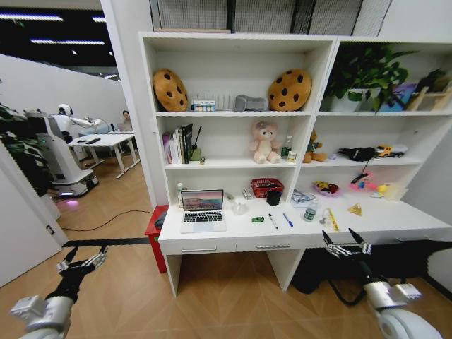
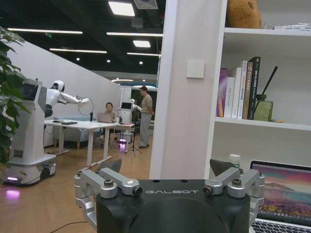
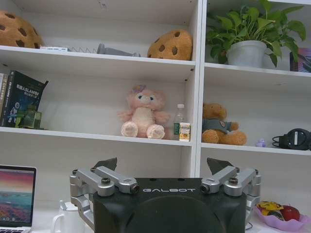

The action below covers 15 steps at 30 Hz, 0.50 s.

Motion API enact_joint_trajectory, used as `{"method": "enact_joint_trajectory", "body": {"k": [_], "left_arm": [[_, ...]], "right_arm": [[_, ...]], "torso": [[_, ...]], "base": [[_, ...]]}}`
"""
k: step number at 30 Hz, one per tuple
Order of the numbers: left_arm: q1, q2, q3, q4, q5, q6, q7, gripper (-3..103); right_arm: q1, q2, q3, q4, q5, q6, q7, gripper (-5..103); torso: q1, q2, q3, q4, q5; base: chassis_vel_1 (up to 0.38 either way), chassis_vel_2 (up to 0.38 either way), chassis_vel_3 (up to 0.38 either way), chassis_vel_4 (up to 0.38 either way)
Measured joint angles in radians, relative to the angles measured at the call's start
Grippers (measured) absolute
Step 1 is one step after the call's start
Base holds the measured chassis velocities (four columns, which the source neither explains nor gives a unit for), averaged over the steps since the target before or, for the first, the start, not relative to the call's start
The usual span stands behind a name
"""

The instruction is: Organize the objects on the table.

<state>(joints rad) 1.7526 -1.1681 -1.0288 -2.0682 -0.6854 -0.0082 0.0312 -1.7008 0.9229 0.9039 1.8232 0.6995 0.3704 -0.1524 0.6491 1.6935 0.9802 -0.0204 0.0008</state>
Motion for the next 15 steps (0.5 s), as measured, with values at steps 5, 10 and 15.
{"method": "enact_joint_trajectory", "body": {"k": [5, 10, 15], "left_arm": [[0.004, -0.003, -0.001, 0.001, 0.0, -0.003, 0.0, 99], [0.007, -0.003, -0.006, 0.001, -0.004, -0.006, 0.0, 99], [0.009, -0.001, -0.009, 0.0, -0.007, -0.008, 0.0, 99]], "right_arm": [[0.002, 0.003, -0.001, 0.0, -0.002, 0.0, 0.003, 100], [0.003, 0.002, -0.001, 0.0, -0.004, -0.001, 0.003, 100], [0.001, 0.001, 0.002, 0.003, -0.003, -0.001, 0.003, 100]], "torso": [[0.0, 0.0, 0.0, 0.0001, -0.0002], [0.0, 0.0, 0.0, 0.0, -0.0001], [-0.001, 0.0, 0.0, 0.0, 0.0001]], "base": [[-0.149, 0.15, 0.14, -0.149], [-0.088, 0.083, 0.088, -0.107], [-0.077, 0.071, 0.084, -0.069]]}}
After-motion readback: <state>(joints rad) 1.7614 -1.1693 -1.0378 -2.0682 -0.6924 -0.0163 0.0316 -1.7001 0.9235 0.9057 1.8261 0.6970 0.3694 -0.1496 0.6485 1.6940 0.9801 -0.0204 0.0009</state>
